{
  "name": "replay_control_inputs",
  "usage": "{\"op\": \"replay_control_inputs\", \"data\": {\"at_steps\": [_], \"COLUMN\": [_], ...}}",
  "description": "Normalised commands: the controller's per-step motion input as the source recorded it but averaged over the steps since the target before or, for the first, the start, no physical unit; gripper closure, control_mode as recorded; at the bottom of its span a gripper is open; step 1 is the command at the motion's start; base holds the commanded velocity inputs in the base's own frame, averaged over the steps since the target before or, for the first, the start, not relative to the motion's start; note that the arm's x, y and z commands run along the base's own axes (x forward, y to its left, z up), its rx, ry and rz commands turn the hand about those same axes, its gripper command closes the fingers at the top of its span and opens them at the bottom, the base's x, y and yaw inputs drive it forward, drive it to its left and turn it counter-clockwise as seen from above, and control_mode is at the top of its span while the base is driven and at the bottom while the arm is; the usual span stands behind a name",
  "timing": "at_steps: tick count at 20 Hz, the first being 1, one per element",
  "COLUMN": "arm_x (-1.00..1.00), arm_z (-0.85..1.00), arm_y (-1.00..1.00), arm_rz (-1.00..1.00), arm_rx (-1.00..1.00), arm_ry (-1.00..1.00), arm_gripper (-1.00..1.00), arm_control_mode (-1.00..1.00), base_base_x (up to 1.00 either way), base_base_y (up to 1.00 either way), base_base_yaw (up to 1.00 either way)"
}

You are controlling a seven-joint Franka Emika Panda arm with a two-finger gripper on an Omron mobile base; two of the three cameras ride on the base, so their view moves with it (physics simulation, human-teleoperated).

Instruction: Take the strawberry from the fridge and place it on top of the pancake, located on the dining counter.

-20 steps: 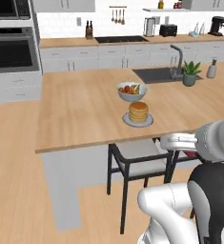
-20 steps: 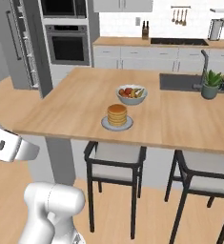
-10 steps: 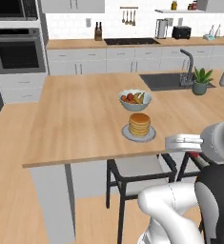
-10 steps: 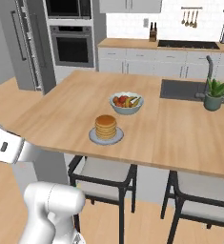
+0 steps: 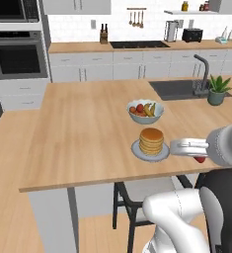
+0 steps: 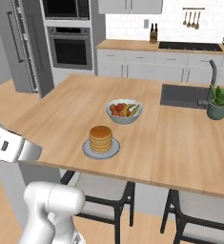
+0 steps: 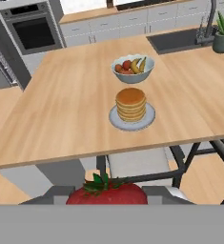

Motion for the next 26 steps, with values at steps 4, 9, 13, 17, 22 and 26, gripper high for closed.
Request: {"op": "replay_control_inputs", "data": {"at_steps": [4,9,13,17,22,26], "arm_x": [0.0,0.0,1.0,1.0,1.0,0.99], "arm_z": [0.0,0.0,-0.02,-0.2,-0.39,-0.32], "arm_y": [0.0,0.0,-0.41,-0.49,0.21,0.43], "arm_rz": [0.0,0.0,0.15,0.22,0.03,0.0], "arm_rx": [0.0,0.0,0.07,0.06,-0.13,-0.19], "arm_ry": [0.0,0.0,0.3,0.21,0.3,0.22], "arm_gripper": [1.0,1.0,1.0,1.0,1.0,1.0], "arm_control_mode": [1.0,1.0,-1.0,-1.0,-1.0,-1.0], "base_base_x": [0.67,0.62,0.0,0.0,0.0,0.0], "base_base_y": [-0.45,-0.42,0.0,0.0,0.0,0.0], "base_base_yaw": [-0.08,-0.24,0.0,0.0,0.0,0.0]}}
